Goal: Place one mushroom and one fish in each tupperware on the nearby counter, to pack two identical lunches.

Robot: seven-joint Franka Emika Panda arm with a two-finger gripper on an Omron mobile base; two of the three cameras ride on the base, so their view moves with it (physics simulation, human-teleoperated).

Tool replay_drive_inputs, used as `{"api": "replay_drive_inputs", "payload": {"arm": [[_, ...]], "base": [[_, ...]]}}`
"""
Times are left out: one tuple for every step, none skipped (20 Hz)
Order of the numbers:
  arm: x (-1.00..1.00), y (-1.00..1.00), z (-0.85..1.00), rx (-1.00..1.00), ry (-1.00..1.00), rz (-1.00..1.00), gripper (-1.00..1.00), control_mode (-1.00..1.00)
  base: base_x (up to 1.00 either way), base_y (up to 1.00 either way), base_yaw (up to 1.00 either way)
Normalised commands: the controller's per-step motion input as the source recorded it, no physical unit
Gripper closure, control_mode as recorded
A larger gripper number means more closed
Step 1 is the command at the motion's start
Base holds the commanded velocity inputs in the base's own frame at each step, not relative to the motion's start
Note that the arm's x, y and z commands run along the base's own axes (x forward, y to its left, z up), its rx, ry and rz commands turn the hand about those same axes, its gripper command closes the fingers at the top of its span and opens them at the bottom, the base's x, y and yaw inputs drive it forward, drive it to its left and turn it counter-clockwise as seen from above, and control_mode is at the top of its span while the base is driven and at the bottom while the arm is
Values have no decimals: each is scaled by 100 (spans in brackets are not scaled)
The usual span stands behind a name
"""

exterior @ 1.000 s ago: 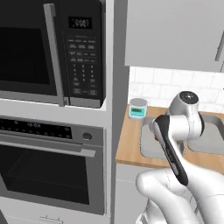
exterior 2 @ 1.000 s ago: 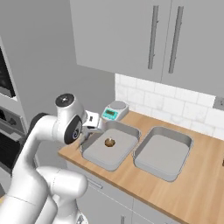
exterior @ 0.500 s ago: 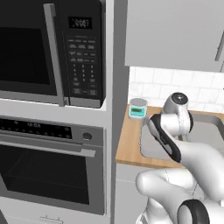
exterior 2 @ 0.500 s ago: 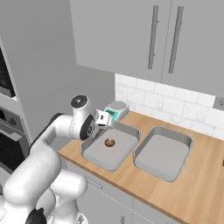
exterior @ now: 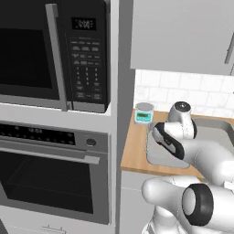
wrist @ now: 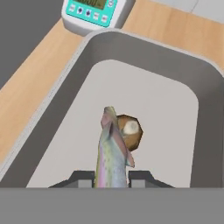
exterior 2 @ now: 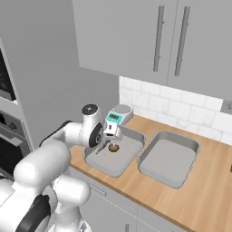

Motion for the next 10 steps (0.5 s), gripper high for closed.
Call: {"api": "replay_drive_inputs", "payload": {"arm": [[16,0,-32,0,0,0,100,-100],[18,0,-31,0,0,0,100,-100],[15,0,-33,0,0,0,100,-100],[11,0,-35,0,0,0,100,-100],[6,0,-27,0,0,0,100,-100],[6,0,-36,0,0,0,100,-100],[11,0,-36,0,0,0,100,-100],[9,0,-30,0,-2,0,100,-100],[13,0,-31,0,0,0,100,-100],[18,0,-31,0,0,0,100,-100]], "base": [[0,0,0],[0,0,0],[0,0,0],[0,0,0],[0,0,0],[0,0,0],[0,0,0],[0,0,0],[0,0,0],[0,0,0]]}}
